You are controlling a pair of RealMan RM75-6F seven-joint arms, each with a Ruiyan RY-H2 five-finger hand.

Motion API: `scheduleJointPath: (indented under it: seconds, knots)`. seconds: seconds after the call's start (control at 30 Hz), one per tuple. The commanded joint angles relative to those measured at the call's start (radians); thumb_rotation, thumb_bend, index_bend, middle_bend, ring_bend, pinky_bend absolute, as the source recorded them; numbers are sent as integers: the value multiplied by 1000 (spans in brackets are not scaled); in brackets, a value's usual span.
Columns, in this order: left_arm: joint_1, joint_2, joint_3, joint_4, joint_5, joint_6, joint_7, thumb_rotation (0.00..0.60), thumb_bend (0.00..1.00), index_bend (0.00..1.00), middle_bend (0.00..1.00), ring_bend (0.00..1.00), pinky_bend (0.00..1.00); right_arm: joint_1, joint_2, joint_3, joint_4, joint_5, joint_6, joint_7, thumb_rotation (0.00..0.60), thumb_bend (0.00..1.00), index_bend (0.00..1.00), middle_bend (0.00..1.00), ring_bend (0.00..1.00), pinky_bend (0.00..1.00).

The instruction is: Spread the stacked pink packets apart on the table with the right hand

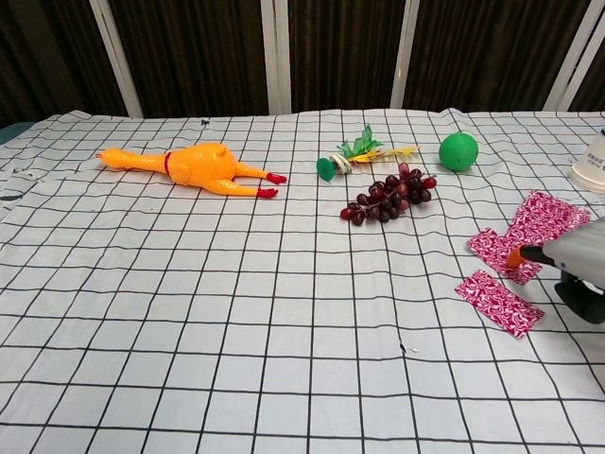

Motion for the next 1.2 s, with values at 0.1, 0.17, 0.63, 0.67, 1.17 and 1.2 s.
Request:
scheduleJointPath:
  seconds: [0.1,0.17,0.63,0.67,1.17,1.2]
  knots:
    - [0,1,-1,1,-1,1,-2,600,270,107,33,29,169,28,-38,9,5,38,-13,-40,600,738,184,817,830,624]
    - [0,1,-2,1,-3,0,-4,600,271,107,33,29,169,39,-51,12,11,56,-17,-56,600,737,184,817,831,624]
    - [-1,3,-2,2,-7,-4,-8,600,271,107,33,29,169,123,-115,52,21,168,-16,-141,600,762,184,821,832,624]
    - [-1,4,-2,2,-6,-4,-9,600,271,107,32,29,169,128,-119,55,23,177,-16,-143,600,762,184,822,832,624]
    - [-3,5,-2,2,-9,-9,-11,600,271,107,33,29,169,161,-97,89,3,222,26,-107,600,762,184,821,832,624]
    - [-3,5,-1,2,-9,-9,-10,600,271,107,33,29,169,161,-95,89,2,221,29,-103,600,762,184,821,832,624]
